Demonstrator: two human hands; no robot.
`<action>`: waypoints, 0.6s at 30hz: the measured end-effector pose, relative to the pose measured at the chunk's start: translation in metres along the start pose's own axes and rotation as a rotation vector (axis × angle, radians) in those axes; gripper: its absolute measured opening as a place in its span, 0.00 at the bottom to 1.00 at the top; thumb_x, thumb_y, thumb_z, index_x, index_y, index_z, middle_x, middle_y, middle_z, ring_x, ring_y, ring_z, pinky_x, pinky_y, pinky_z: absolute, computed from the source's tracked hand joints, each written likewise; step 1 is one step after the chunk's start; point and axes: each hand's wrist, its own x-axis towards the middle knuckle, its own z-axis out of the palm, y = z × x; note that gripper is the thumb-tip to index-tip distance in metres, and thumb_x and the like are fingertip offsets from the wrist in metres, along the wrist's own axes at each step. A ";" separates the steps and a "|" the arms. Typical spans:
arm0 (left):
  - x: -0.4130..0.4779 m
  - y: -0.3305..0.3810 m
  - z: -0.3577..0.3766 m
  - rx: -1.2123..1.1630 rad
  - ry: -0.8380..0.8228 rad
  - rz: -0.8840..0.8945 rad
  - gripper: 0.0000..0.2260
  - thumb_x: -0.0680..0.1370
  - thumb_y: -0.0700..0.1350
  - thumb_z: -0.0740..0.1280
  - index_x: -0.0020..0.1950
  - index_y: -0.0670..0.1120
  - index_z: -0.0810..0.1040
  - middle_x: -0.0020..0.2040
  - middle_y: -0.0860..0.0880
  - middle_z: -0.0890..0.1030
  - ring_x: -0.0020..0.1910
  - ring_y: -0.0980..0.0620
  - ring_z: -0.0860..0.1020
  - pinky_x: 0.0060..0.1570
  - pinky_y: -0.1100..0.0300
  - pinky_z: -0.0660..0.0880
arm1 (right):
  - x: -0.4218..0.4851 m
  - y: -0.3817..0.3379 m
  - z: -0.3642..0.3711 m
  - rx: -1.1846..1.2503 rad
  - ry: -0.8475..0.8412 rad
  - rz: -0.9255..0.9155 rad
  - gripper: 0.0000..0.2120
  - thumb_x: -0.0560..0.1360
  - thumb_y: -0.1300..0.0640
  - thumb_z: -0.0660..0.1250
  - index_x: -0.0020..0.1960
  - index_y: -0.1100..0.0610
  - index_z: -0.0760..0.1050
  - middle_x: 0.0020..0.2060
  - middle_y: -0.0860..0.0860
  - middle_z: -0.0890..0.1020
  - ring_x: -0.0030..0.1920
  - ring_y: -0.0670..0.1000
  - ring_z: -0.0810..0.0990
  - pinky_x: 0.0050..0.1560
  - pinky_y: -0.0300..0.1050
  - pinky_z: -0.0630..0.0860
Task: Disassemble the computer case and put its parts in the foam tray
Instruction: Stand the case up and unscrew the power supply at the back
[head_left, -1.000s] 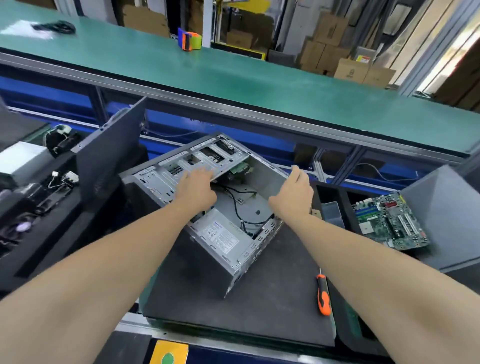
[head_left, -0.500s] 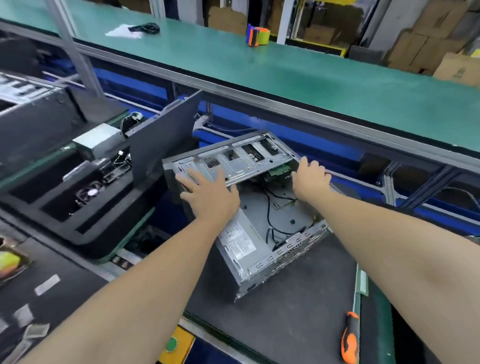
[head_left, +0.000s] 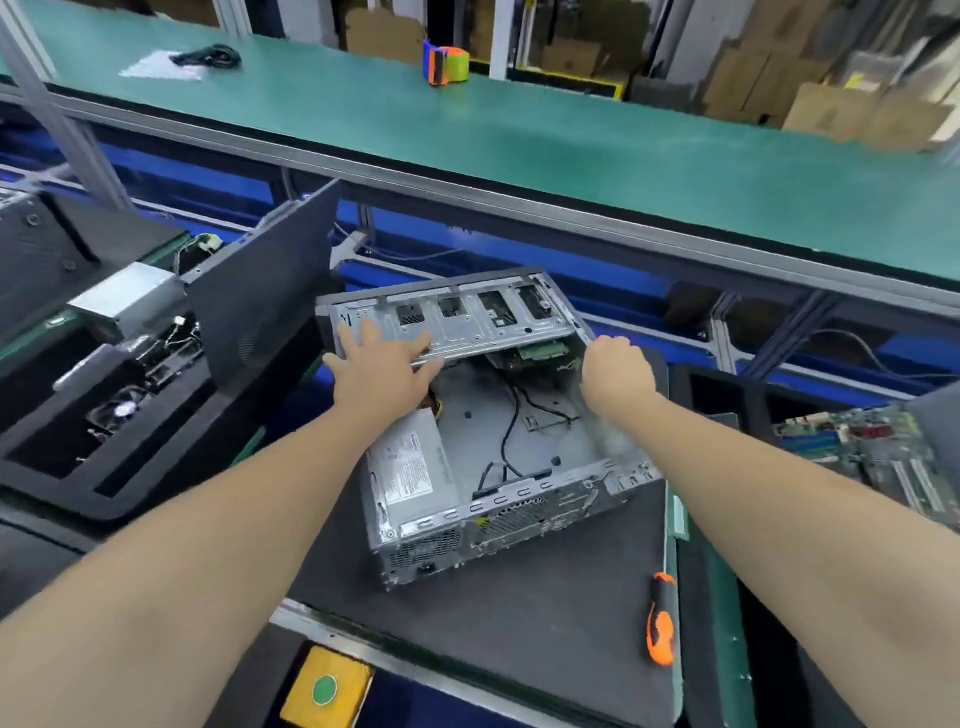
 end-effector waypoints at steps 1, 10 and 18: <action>0.003 0.000 0.000 0.000 -0.005 0.034 0.24 0.79 0.74 0.51 0.74 0.74 0.63 0.78 0.38 0.60 0.78 0.31 0.52 0.67 0.26 0.60 | -0.009 0.004 0.001 0.005 -0.016 0.011 0.18 0.84 0.62 0.62 0.72 0.67 0.70 0.65 0.63 0.77 0.65 0.62 0.78 0.61 0.52 0.77; 0.017 0.008 -0.003 -0.054 -0.071 0.273 0.23 0.78 0.74 0.56 0.72 0.76 0.65 0.82 0.44 0.58 0.82 0.40 0.46 0.70 0.27 0.56 | -0.096 0.017 -0.005 0.079 -0.091 0.104 0.14 0.83 0.61 0.63 0.65 0.65 0.78 0.58 0.60 0.82 0.56 0.60 0.84 0.49 0.49 0.81; 0.023 0.020 -0.007 0.022 -0.097 0.365 0.20 0.79 0.70 0.58 0.71 0.75 0.68 0.82 0.45 0.59 0.82 0.42 0.53 0.73 0.30 0.54 | -0.138 0.003 -0.008 0.170 -0.123 0.195 0.07 0.80 0.58 0.66 0.47 0.60 0.71 0.40 0.55 0.73 0.43 0.58 0.79 0.40 0.48 0.76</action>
